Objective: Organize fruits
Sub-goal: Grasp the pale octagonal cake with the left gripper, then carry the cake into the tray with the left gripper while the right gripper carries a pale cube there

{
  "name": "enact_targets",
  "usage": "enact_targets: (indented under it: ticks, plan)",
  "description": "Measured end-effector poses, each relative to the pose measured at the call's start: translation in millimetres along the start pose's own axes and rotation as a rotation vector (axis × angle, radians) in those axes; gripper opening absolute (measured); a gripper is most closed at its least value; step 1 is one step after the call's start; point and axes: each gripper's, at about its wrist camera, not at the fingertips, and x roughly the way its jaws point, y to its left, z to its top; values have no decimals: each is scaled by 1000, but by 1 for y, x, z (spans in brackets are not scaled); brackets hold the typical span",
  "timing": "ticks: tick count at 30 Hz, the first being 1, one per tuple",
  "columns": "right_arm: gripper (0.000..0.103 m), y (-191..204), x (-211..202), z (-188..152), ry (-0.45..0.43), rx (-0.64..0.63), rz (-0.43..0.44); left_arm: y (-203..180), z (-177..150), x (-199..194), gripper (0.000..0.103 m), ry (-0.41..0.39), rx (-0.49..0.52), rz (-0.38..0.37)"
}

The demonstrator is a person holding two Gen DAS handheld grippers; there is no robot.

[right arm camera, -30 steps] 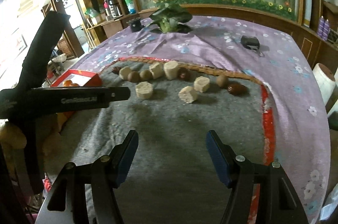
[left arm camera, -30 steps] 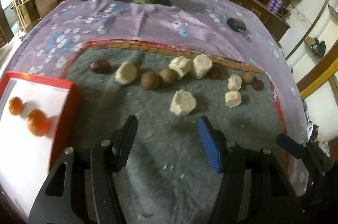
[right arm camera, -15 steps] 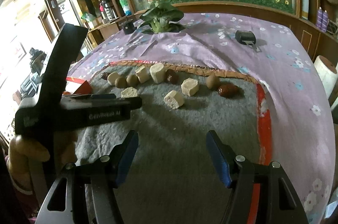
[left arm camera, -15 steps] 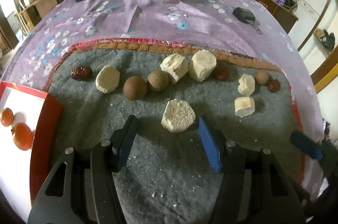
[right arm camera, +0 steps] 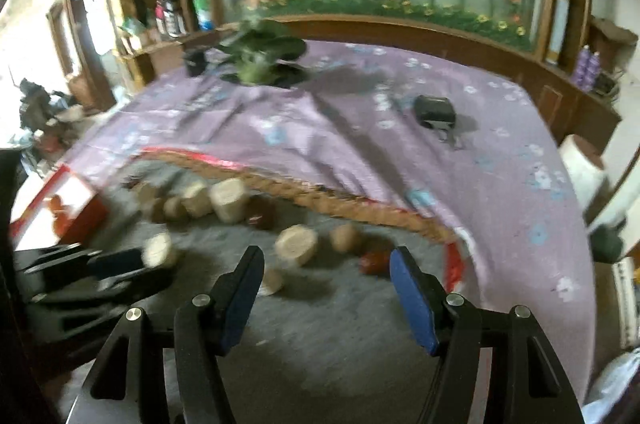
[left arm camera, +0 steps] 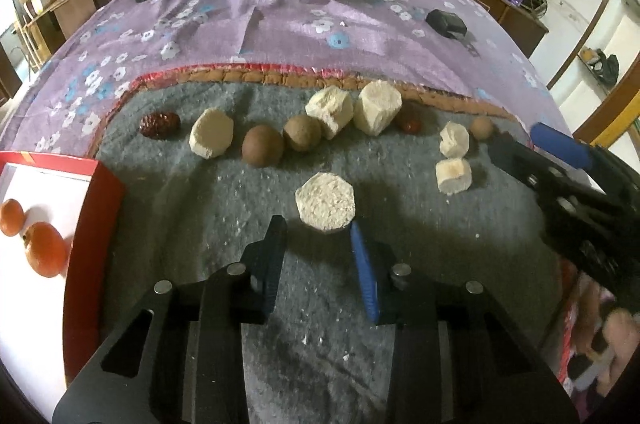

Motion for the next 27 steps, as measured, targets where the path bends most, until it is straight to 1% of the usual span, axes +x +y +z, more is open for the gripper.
enact_targets:
  ticks: [3,4,5,7,9,11,14,18,22,23,26,27]
  plan:
    - [65,0,11,-3,51,-9,50,0,1,-1,32,3,-1,-1]
    - [65,1,8,-5,48,-11,82,1,1,-1,32,5,-3,-4]
    - [65,5,1,-11,57,-26,132,2,1,-2,32,7,-4,-8]
    - [65,11,-5,-20,84,-57,158,3,1,-1,32,12,-1,-15]
    - [65,14,-12,-30,89,-82,147,1,1,-1,32,14,6,-12]
    - [65,12,-18,-33,81,-64,132,0,1,-2,32,9,14,0]
    - [65,12,-24,-34,59,-52,161,-4,3,-1,32,1,19,18]
    - [65,16,-24,-35,58,-84,122,-8,7,5,32,-2,30,29]
    - [65,14,-22,-35,54,-52,160,-11,7,8,32,-22,41,38]
    - [65,15,-22,-34,51,-47,172,-10,7,7,29,-28,39,36]
    - [65,21,-16,-32,51,-47,206,-5,6,4,29,-34,31,6]
    - [65,24,-12,-31,58,-52,205,-2,5,2,29,-33,25,-4]
